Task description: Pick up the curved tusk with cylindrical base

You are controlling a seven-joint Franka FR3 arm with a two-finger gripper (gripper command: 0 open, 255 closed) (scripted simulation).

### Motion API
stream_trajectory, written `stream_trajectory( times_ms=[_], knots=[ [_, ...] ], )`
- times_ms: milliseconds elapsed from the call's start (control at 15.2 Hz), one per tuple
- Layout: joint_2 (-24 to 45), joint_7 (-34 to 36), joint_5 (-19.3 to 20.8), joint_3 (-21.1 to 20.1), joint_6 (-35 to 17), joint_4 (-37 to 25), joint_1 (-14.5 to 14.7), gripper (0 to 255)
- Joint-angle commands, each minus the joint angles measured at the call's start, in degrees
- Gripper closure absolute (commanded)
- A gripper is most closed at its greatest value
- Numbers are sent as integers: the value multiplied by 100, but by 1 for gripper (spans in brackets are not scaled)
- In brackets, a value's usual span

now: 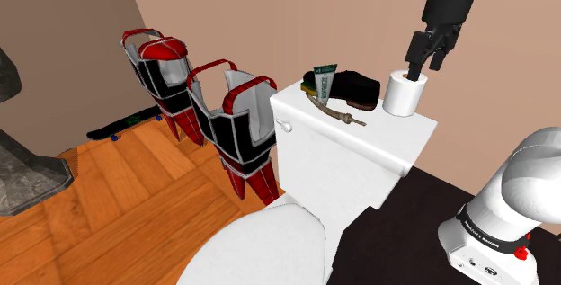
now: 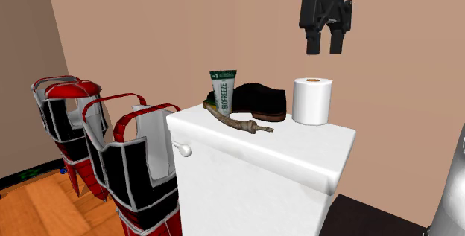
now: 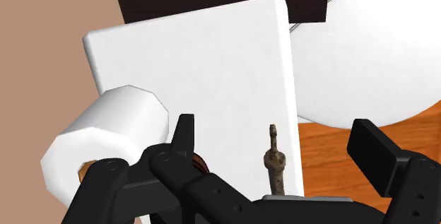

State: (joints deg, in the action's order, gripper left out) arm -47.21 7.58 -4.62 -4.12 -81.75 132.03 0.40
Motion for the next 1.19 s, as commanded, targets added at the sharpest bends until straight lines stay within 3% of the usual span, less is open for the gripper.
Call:
stream_trajectory(
  times_ms=[0, 528, 1122],
  knots=[
    [0, 0, 0, 0, 0, 0, 0, 0],
    [1215, -303, 56, -198, -1540, 205, 113, 0],
    [2940, -512, 249, -448, -3017, -176, 194, 0]
  ],
)
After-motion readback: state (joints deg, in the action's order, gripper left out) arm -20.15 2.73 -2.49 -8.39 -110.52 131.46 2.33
